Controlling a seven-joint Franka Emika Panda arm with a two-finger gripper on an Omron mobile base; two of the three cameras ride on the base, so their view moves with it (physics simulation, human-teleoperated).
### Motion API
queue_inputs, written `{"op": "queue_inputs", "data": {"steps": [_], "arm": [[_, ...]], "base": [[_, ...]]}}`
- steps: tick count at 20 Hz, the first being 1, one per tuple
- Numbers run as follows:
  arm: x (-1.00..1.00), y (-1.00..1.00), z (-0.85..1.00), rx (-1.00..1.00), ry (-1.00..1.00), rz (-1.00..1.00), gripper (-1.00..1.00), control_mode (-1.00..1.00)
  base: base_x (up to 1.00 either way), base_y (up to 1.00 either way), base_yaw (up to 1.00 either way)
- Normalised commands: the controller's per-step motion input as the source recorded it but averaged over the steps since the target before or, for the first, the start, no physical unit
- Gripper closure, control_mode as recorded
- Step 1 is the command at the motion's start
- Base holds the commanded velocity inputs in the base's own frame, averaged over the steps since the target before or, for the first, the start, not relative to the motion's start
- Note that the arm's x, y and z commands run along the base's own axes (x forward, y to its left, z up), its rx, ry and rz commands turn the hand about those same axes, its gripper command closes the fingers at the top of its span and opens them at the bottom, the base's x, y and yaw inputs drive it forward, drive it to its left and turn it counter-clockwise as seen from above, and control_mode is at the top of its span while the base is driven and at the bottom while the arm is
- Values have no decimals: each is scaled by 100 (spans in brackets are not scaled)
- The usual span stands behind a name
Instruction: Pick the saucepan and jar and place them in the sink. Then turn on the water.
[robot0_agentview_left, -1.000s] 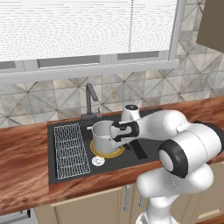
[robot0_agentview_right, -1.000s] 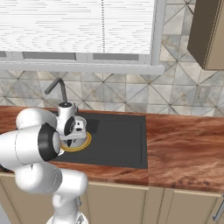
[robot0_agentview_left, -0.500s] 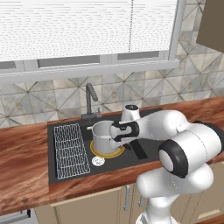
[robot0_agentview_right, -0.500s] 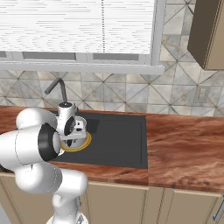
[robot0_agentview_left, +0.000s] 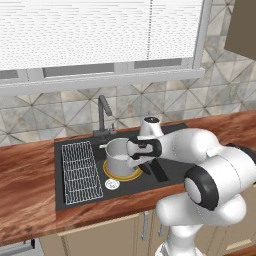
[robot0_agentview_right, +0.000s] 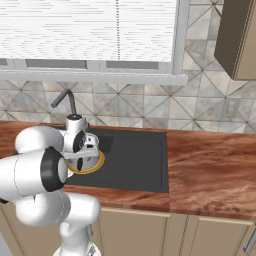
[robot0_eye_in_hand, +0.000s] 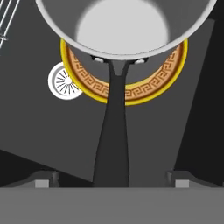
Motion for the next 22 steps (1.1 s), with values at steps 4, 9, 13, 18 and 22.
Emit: {"op": "queue_inputs", "data": {"steps": [4,9,13,18,22], "arm": [[-62,0,42,0,-1,0,-100,-100],[-76,-4,45,0,-3,0,-100,-100],[-63,-9,55,0,-3,0,-100,-100],[-60,-14,63,0,-5,-2,-100,-100],[-74,-26,64,0,-2,-7,-100,-100]], "base": [[0,0,0],[0,0,0],[0,0,0],[0,0,0],[0,0,0]]}}
